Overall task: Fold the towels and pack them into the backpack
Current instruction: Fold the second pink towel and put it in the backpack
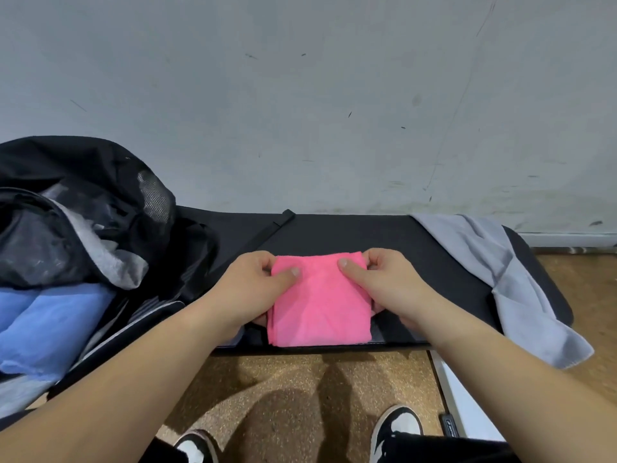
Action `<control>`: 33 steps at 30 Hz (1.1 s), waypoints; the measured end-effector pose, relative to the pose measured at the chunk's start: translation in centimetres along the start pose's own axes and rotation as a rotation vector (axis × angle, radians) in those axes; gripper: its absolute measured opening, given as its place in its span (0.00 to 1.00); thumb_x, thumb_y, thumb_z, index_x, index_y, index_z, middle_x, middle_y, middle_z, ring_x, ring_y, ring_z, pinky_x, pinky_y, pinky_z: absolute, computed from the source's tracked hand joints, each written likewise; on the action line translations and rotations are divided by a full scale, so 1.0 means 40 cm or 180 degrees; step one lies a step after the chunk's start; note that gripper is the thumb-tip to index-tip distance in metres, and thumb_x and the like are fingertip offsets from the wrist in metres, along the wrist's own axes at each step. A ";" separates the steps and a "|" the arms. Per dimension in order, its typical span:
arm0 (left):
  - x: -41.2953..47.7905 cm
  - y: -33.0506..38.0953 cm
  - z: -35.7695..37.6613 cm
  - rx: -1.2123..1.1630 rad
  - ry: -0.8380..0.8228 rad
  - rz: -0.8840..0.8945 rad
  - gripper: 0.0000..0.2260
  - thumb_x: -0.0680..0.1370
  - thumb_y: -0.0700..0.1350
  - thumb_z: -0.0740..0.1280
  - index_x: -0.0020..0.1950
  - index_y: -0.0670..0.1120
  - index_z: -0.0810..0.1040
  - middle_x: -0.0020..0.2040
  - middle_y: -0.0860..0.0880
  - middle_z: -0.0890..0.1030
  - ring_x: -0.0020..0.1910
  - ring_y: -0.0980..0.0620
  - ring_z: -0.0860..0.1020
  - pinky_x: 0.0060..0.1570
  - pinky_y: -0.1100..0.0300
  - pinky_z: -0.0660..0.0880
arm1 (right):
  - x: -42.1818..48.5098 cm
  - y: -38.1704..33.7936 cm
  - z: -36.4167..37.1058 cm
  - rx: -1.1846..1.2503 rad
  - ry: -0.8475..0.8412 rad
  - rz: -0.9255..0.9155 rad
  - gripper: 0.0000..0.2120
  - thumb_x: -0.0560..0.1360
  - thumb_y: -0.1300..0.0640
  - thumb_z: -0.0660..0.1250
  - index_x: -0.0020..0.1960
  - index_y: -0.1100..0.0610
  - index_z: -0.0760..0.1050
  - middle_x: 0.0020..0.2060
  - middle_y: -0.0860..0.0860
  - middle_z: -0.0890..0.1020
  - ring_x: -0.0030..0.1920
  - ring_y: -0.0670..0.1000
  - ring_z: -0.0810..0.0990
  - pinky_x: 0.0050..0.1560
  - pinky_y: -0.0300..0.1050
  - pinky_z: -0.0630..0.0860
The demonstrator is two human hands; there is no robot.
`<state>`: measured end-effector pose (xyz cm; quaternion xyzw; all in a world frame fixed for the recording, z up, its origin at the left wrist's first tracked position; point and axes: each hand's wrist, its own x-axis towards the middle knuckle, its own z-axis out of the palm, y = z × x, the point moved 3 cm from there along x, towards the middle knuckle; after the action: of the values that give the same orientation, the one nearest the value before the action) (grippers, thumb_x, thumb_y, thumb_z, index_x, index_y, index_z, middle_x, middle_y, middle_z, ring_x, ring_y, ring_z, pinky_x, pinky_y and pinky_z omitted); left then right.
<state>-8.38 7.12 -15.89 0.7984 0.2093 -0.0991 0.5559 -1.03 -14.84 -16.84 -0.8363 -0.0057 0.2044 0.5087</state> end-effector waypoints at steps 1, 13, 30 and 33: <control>0.012 -0.005 -0.001 0.0124 0.0104 -0.0038 0.13 0.81 0.52 0.71 0.51 0.41 0.80 0.40 0.43 0.81 0.37 0.47 0.82 0.32 0.53 0.83 | 0.015 0.003 0.005 -0.0185 0.0020 -0.0008 0.17 0.79 0.48 0.72 0.45 0.63 0.75 0.34 0.55 0.80 0.29 0.51 0.81 0.28 0.48 0.81; 0.088 -0.021 0.003 0.1898 -0.0027 0.0940 0.32 0.76 0.49 0.75 0.79 0.53 0.68 0.71 0.54 0.76 0.68 0.50 0.75 0.68 0.50 0.73 | 0.091 0.009 0.017 -0.1440 -0.0068 -0.0466 0.24 0.77 0.47 0.74 0.69 0.54 0.77 0.59 0.49 0.80 0.57 0.47 0.79 0.59 0.41 0.74; 0.059 0.028 -0.023 0.0343 0.0195 0.0717 0.10 0.72 0.34 0.76 0.46 0.48 0.84 0.37 0.50 0.86 0.34 0.51 0.84 0.38 0.57 0.82 | 0.029 -0.049 -0.028 -0.1160 0.0038 -0.1215 0.16 0.72 0.59 0.79 0.56 0.46 0.81 0.50 0.41 0.83 0.48 0.39 0.81 0.50 0.34 0.74; 0.041 0.027 -0.035 0.0235 0.0221 0.0870 0.10 0.72 0.36 0.77 0.47 0.50 0.84 0.44 0.50 0.87 0.39 0.49 0.85 0.46 0.52 0.81 | 0.004 -0.050 -0.028 -0.1279 0.0029 -0.1474 0.12 0.73 0.63 0.76 0.51 0.48 0.83 0.47 0.42 0.80 0.45 0.38 0.78 0.45 0.28 0.70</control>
<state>-6.56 8.46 -15.12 0.8423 0.1140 -0.0024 0.5269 -0.08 -14.79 -14.73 -0.8976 -0.2342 0.0740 0.3662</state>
